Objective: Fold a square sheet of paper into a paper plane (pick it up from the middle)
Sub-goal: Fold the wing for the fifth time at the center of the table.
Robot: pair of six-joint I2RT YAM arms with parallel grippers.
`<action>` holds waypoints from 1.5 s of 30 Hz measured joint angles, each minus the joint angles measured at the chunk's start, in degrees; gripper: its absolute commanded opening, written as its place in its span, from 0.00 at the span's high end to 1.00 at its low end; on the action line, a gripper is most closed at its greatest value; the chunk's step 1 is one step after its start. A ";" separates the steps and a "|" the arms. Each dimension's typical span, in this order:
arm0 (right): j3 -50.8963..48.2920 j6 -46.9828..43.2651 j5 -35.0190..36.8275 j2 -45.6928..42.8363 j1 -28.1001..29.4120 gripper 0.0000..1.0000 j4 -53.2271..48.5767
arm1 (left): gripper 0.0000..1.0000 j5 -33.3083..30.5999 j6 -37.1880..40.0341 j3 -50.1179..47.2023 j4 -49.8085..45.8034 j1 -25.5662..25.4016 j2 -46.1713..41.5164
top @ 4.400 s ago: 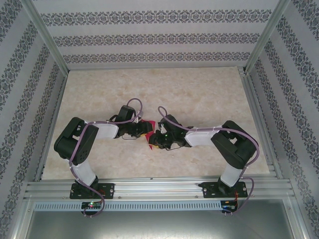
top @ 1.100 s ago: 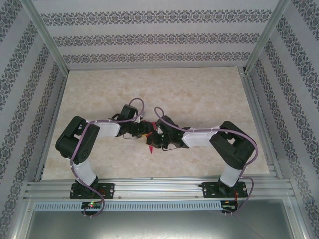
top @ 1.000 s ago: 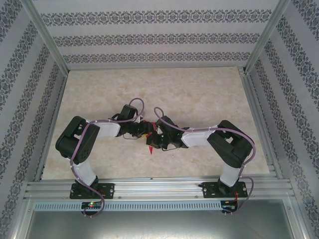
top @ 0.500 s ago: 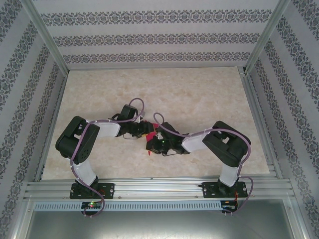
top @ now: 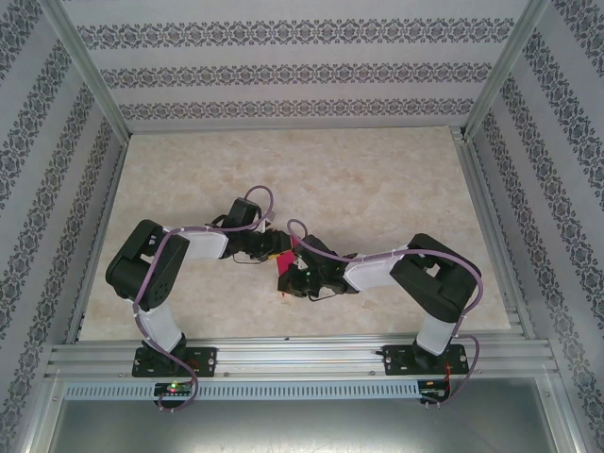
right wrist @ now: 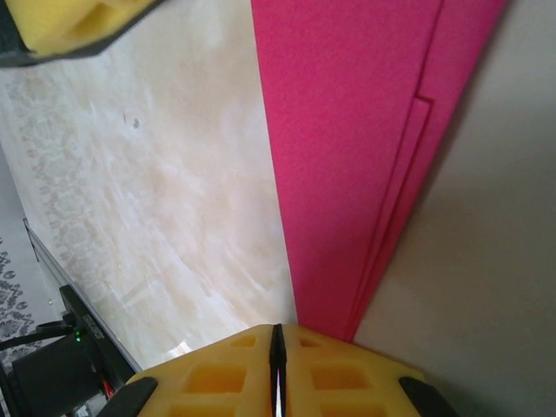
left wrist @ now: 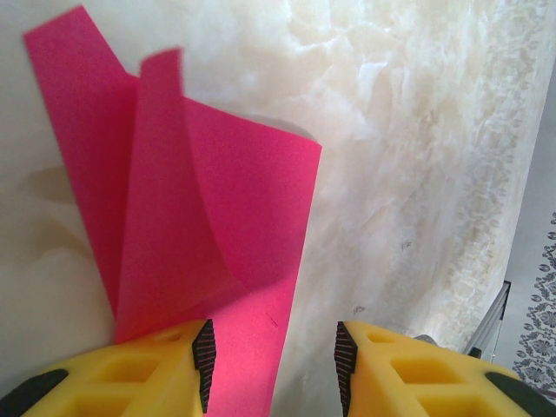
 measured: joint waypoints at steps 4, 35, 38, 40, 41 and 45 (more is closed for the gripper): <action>-0.44 0.00 -0.37 -0.02 0.02 0.89 0.70 | 0.55 0.00 0.00 0.00 -0.02 0.00 0.00; 1.88 -4.39 0.35 -4.63 -1.68 0.85 -10.34 | 0.55 -0.22 -2.16 -1.84 1.07 -2.25 -1.49; -1.70 -3.02 -0.17 -3.85 -2.40 0.87 -6.10 | 0.54 -0.07 -2.12 -1.84 0.90 -2.29 -1.53; -2.91 -2.56 -0.81 -3.89 -2.78 0.88 -3.54 | 0.52 0.02 -2.12 -1.81 0.55 -2.47 -1.79; -3.48 -2.58 -1.20 -3.89 -2.99 0.88 -2.49 | 0.51 0.04 -2.12 -1.81 0.17 -2.58 -2.08; -4.83 -3.52 -3.82 -3.58 -4.02 0.89 0.26 | 0.48 -0.20 -1.64 -1.81 -2.47 -2.86 -6.58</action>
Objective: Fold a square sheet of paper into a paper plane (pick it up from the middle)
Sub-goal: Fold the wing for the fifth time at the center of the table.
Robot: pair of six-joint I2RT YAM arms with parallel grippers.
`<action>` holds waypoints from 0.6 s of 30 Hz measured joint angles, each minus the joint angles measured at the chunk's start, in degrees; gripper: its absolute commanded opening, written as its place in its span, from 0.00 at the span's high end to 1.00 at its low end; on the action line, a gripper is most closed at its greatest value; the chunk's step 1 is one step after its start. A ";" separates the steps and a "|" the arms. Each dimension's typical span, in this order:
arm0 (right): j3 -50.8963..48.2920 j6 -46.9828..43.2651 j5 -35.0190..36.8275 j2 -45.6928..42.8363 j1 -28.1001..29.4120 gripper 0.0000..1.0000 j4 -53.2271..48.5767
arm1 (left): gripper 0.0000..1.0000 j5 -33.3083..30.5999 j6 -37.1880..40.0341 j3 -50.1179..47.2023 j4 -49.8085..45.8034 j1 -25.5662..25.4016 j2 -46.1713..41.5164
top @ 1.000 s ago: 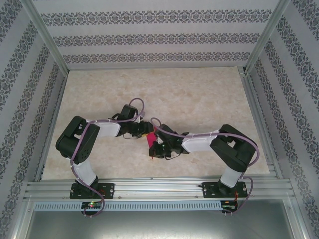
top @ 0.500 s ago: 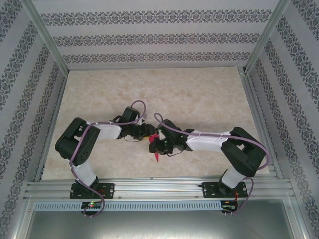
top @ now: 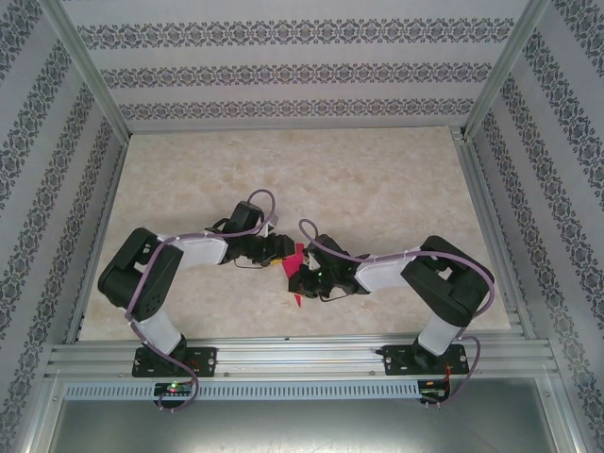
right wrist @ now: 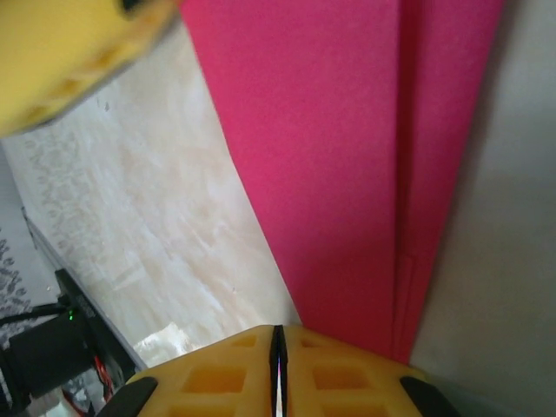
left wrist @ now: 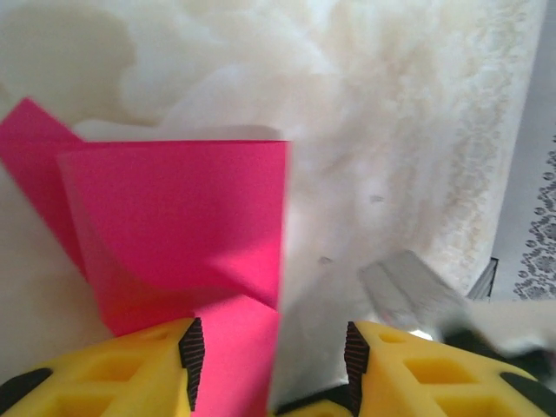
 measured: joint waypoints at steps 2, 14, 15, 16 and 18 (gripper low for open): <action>-0.17 -1.25 -2.62 0.63 -1.03 0.90 0.92 | 0.48 -1.20 0.61 0.00 -1.99 -0.11 -5.11; 1.05 -9.07 -12.90 3.43 -5.49 0.92 -0.20 | 0.51 -4.11 2.91 -4.66 -3.37 -0.11 -10.99; 1.44 -9.70 -12.96 3.45 -5.49 0.92 -1.09 | 0.51 -3.82 2.91 -4.94 -3.30 -0.11 -10.40; 1.84 -10.36 -12.98 3.48 -5.51 0.91 -2.03 | 0.50 -3.41 2.93 -5.16 -3.06 -0.11 -9.77; 2.45 -11.41 -12.98 3.48 -5.57 0.91 -3.69 | 0.50 -2.78 2.95 -5.18 -2.47 -0.11 -8.98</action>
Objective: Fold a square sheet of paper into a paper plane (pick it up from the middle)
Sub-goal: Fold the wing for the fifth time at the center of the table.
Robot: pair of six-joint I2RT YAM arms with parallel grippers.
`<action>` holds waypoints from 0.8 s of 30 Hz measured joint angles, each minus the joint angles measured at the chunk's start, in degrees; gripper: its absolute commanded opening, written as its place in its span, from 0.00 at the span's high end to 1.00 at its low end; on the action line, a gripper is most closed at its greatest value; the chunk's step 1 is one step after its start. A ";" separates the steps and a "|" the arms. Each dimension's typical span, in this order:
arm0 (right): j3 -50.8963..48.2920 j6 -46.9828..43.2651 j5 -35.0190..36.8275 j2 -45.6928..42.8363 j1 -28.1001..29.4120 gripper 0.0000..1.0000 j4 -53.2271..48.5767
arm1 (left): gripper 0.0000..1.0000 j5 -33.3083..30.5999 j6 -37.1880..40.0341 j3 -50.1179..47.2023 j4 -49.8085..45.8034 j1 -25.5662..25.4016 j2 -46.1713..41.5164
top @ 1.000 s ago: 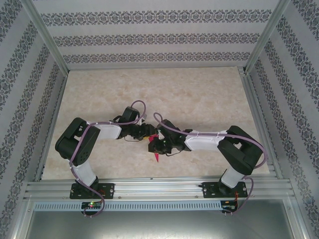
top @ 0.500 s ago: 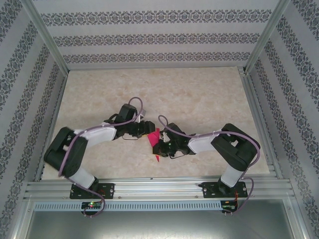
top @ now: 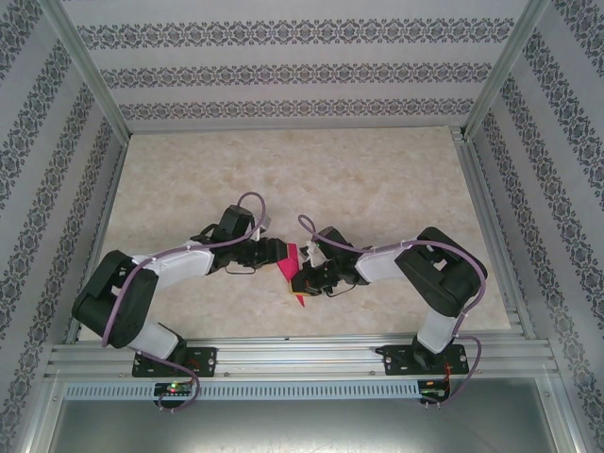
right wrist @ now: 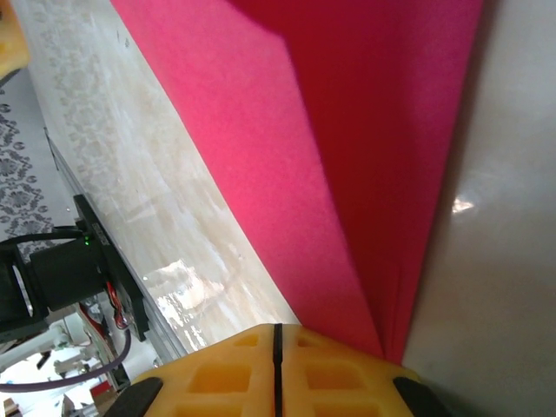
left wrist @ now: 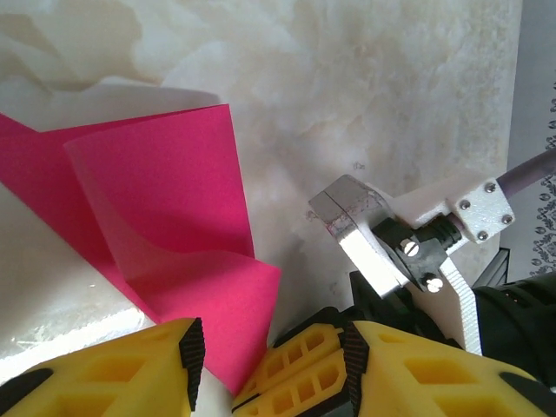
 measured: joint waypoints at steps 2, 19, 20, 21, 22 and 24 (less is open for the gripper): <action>0.52 -0.96 -0.09 0.04 -0.24 0.91 -1.44 | 0.50 0.46 0.02 0.00 1.25 0.00 1.07; 3.06 -4.02 0.22 0.42 -0.31 0.92 -7.26 | 0.56 -1.97 0.48 4.07 4.66 0.17 12.09; 3.15 -4.09 0.26 0.42 -0.31 0.92 -7.48 | 0.56 -1.90 0.57 4.07 4.66 0.33 12.13; 3.15 -4.26 0.31 0.39 -0.31 0.92 -7.61 | 0.56 -1.66 0.63 4.07 4.66 0.48 12.24; 3.17 -4.37 0.46 0.31 -0.31 0.93 -7.80 | 0.55 -1.18 0.68 4.11 4.70 0.72 12.35; 3.28 -4.52 0.66 0.20 -0.31 0.93 -8.35 | 0.55 -0.20 0.70 4.22 4.66 1.20 12.52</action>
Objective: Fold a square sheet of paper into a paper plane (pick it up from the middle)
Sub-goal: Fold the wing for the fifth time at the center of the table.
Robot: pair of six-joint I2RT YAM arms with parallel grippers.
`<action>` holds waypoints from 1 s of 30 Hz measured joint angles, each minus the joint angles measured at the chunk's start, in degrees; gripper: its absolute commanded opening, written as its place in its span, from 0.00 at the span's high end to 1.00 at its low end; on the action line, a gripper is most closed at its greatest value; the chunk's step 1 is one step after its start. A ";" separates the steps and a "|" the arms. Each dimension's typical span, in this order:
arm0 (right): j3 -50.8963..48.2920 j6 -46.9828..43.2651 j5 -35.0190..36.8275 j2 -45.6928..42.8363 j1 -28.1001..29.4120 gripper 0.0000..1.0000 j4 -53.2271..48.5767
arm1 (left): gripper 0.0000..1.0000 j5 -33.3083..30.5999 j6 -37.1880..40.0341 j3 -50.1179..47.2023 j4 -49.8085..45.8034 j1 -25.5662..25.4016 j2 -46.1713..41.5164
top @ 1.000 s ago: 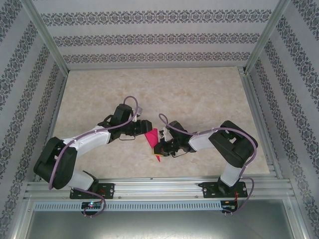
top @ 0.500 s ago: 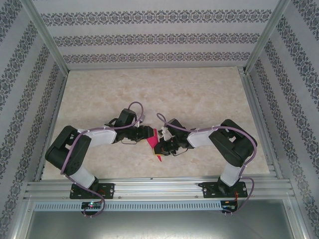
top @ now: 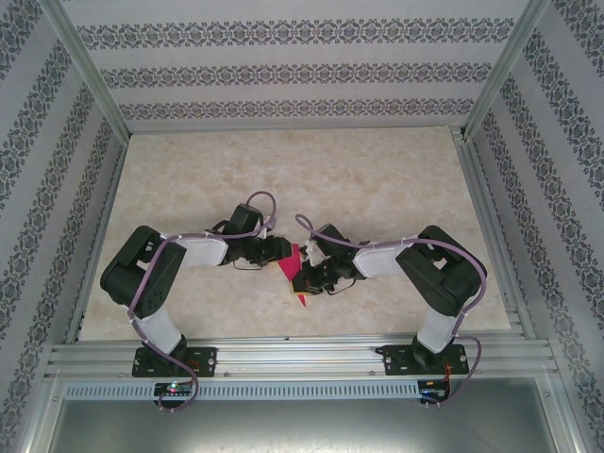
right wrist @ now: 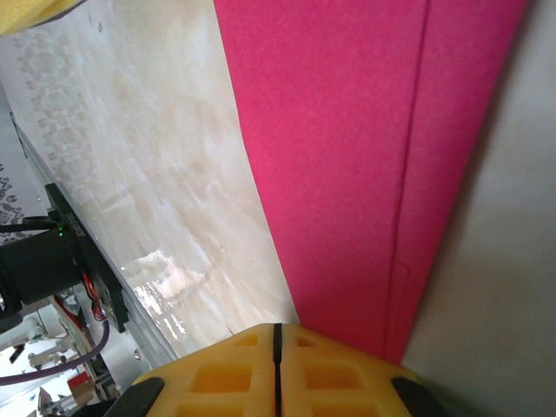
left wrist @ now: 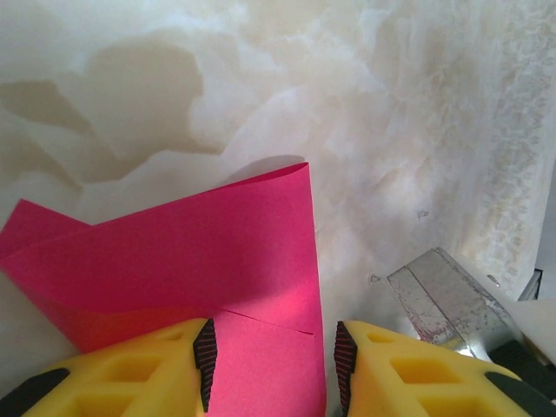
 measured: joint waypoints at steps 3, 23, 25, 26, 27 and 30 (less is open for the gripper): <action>0.24 -0.44 0.20 0.00 0.00 0.94 -0.66 | 0.55 0.81 0.50 0.79 -0.85 0.70 0.46; 2.58 -1.40 0.61 0.20 -0.37 0.92 -5.95 | 0.54 -0.63 3.78 3.30 -7.74 7.89 -11.69; 3.19 -1.40 0.66 0.46 -0.37 0.92 -6.67 | 0.58 -0.33 3.56 2.58 -7.19 7.06 -14.58; 3.50 -1.40 0.68 0.63 -0.37 0.92 -6.91 | 0.61 0.02 3.39 2.19 -6.80 6.10 -15.47; 3.78 -1.40 0.68 0.79 -0.37 0.92 -7.19 | 0.63 0.44 3.23 1.97 -6.47 4.96 -15.69; 4.33 -1.40 0.85 1.09 -0.37 0.92 -7.54 | 0.65 0.72 2.67 1.44 -5.42 1.14 -14.40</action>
